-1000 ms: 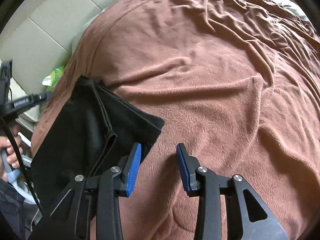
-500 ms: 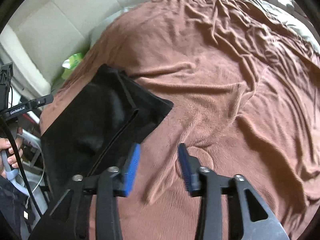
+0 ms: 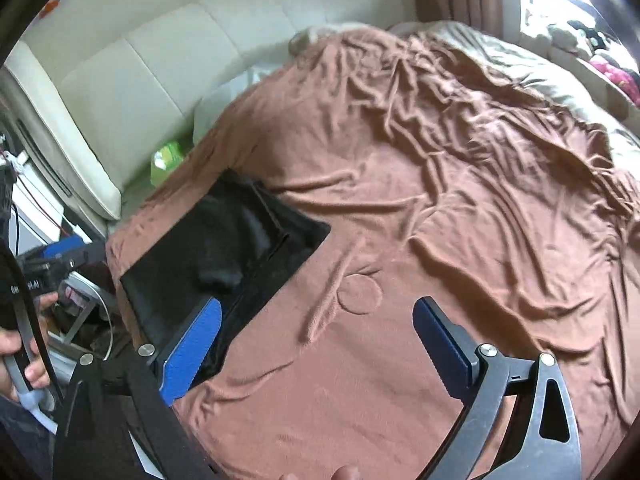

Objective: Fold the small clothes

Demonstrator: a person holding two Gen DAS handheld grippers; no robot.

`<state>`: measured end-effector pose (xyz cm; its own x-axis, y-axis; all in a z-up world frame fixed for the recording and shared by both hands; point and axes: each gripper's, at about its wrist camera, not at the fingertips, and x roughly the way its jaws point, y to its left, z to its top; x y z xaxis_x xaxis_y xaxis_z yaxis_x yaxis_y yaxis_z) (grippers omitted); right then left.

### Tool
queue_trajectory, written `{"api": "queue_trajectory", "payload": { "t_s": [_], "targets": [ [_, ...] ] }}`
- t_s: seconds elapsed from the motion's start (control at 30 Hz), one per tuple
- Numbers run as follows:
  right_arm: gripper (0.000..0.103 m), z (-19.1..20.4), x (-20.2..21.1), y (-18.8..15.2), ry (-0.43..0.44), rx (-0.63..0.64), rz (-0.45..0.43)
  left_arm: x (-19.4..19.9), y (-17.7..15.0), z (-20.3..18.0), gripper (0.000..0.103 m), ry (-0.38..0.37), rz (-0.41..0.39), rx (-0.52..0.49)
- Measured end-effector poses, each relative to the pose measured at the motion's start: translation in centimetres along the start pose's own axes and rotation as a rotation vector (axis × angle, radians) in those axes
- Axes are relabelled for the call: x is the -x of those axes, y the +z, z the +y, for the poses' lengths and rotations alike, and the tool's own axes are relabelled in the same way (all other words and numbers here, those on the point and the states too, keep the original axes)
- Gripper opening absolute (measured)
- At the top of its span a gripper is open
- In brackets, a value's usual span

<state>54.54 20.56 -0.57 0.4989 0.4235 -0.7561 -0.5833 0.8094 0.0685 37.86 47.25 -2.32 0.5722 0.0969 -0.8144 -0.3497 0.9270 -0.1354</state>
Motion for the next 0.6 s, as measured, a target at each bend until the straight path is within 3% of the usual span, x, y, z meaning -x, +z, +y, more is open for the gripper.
{"api": "queue_trajectory", "payload": {
  "t_s": [0.3, 0.6],
  "targets": [
    [0.103, -0.1, 8.2, -3.0, 0.005, -0.036, -0.064, 7.0, -1.7, -2.4, 0.103, -0.022, -0.072, 0.012],
    [0.103, -2.4, 15.8, -6.1, 0.075, -0.077, -0.123, 13.6, -4.1, -6.3, 0.103, -0.025, -0.159, 0.006]
  ]
}}
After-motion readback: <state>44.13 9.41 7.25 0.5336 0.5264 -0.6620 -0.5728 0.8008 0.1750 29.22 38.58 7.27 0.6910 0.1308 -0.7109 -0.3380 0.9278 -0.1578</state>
